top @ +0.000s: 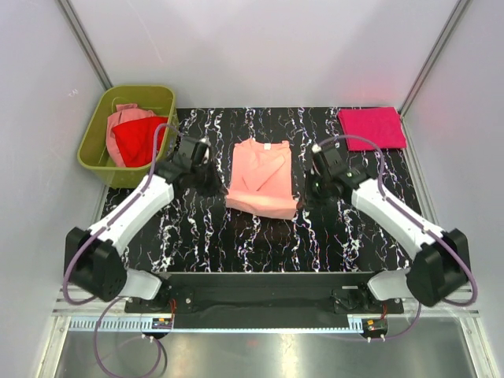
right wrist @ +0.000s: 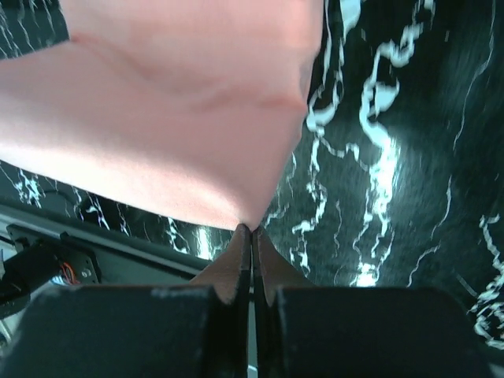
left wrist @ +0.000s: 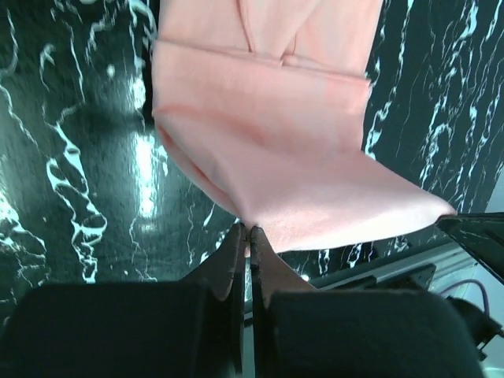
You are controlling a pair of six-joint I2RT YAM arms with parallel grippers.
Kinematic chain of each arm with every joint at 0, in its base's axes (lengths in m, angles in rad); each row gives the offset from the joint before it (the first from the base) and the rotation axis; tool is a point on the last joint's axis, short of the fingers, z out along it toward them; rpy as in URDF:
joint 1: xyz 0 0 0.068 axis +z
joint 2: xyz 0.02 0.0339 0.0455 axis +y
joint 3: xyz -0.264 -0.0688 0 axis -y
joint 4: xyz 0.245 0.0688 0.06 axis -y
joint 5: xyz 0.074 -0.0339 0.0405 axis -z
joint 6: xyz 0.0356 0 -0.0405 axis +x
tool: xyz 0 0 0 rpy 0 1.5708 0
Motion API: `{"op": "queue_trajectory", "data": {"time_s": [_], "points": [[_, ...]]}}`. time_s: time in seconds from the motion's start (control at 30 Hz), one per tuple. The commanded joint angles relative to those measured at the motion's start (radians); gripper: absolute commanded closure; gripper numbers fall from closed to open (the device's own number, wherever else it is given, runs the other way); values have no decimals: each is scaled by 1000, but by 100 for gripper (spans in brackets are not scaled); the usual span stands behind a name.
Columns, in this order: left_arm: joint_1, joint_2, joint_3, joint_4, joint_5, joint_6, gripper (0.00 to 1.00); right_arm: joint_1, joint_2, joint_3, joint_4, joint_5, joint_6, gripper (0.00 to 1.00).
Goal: Fold and stack the t-shirts
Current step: Fold the tshirt
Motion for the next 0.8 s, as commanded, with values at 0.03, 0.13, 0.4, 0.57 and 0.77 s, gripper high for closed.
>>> {"op": "queue_trajectory", "data": {"time_s": [0.03, 0.13, 0.4, 0.57, 0.77], "points": [[45, 103, 157, 5, 10, 67, 100, -37, 139, 200, -12, 40, -108, 100], [74, 188, 275, -1, 30, 83, 100, -64, 216, 332, -45, 45, -142, 100], [143, 459, 597, 22, 65, 121, 100, -153, 456, 637, -89, 18, -213, 100], [180, 628, 700, 175, 142, 123, 100, -201, 576, 777, -29, -18, -262, 100], [218, 813, 803, 410, 205, 78, 100, -256, 840, 953, 37, -45, -248, 99]]}}
